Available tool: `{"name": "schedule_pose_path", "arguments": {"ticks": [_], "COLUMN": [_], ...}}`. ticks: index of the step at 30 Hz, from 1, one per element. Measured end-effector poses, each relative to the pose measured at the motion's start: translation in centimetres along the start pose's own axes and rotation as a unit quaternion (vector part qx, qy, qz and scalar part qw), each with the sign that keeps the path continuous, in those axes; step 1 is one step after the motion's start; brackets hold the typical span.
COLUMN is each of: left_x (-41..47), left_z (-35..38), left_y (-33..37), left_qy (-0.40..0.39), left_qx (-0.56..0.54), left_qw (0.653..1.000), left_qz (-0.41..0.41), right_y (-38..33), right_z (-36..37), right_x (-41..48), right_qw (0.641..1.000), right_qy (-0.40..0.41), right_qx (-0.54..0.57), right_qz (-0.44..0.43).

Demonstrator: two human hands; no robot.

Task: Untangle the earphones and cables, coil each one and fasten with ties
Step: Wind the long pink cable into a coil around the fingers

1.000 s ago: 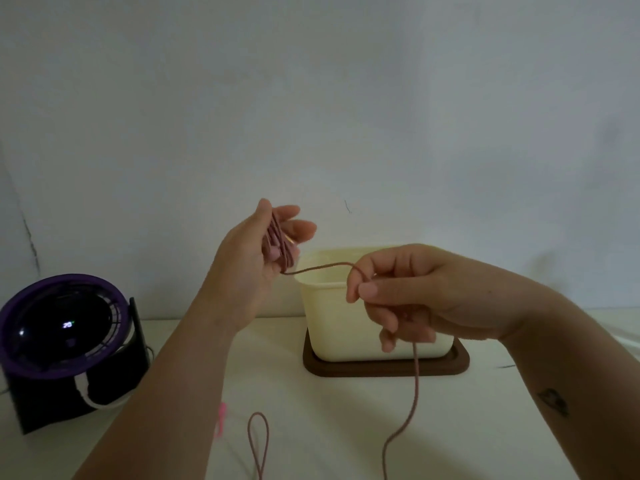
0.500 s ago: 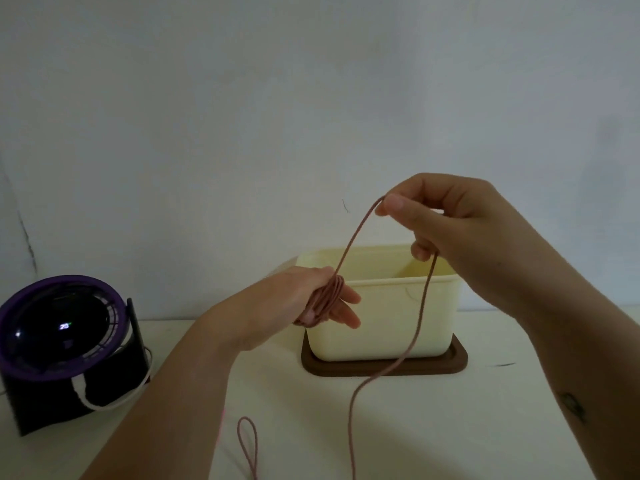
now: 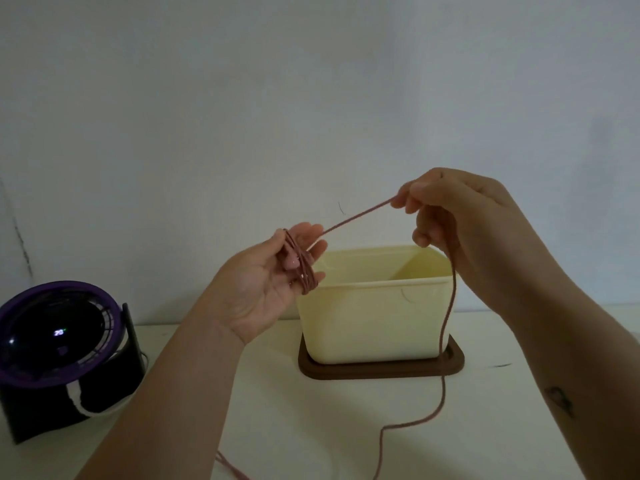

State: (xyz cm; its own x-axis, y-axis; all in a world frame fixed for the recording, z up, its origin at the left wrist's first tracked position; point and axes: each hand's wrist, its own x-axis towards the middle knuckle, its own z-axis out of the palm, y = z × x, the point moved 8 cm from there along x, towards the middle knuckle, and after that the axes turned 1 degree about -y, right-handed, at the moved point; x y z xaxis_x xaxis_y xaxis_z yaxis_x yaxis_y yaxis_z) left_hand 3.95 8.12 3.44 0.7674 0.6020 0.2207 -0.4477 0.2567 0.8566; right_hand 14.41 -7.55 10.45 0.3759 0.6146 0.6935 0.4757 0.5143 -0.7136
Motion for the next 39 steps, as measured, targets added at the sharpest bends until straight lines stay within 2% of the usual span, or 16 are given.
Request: {"name": "schedule_pose_path", "arguments": {"ticks": [4,9,13,16,19,22,26,29,30,32,34,36,37,39], "left_x": [0.5,1.0,0.6,0.0,-0.4,-0.9,-1.4,-1.4,-1.5,-1.8,-2.1,-2.2,-2.2,-2.2], "left_z": [-1.3,-2.2,-0.9,0.7,1.8,2.3,2.0,1.2,0.9,0.1,-0.5,-0.8,-0.7,-0.1], "left_y": [-0.7,-2.1,-2.9,-3.1,-3.0,-2.7,-1.9,-0.6,0.0,1.2,2.2,2.5,2.4,2.1], "left_qy": [0.049,0.082,0.048,-0.019,-0.046,-0.060,-0.054,-0.015,-0.006,0.005,0.019,0.027,0.027,0.023], "left_qx": [-0.075,-0.031,0.000,0.095,0.153,0.177,0.259,0.422,0.441,0.421,0.406,0.420,0.431,0.465], "left_qw": [0.996,0.996,0.998,0.993,0.985,0.980,0.963,0.906,0.897,0.907,0.914,0.907,0.902,0.885], "left_qz": [-0.004,-0.016,-0.051,-0.075,-0.070,-0.068,-0.059,-0.028,-0.021,-0.020,-0.011,-0.007,-0.005,0.002], "right_y": [0.6,0.2,0.1,1.3,2.5,4.2,6.8,6.7,6.5,6.8,7.8,8.2,7.6,5.0], "right_z": [1.2,1.6,1.9,1.5,0.7,-0.7,-2.8,-3.9,-4.1,-4.1,-3.5,-2.3,-1.4,0.4], "right_x": [0.1,0.0,-0.2,-0.1,0.1,0.3,0.3,0.4,0.5,0.5,0.2,0.0,0.1,0.0], "right_qw": [0.982,0.960,0.954,0.937,0.932,0.961,0.980,0.957,0.939,0.902,0.870,0.857,0.865,0.910], "right_qy": [-0.063,-0.104,-0.100,-0.061,-0.024,0.010,0.028,0.039,0.039,0.018,-0.026,-0.057,-0.058,-0.035], "right_qx": [0.173,0.257,0.278,0.325,0.331,0.218,-0.019,-0.232,-0.305,-0.405,-0.466,-0.491,-0.484,-0.410], "right_qz": [0.032,0.038,0.055,0.114,0.146,0.170,0.195,0.167,0.152,0.148,0.161,0.145,0.115,0.046]}}
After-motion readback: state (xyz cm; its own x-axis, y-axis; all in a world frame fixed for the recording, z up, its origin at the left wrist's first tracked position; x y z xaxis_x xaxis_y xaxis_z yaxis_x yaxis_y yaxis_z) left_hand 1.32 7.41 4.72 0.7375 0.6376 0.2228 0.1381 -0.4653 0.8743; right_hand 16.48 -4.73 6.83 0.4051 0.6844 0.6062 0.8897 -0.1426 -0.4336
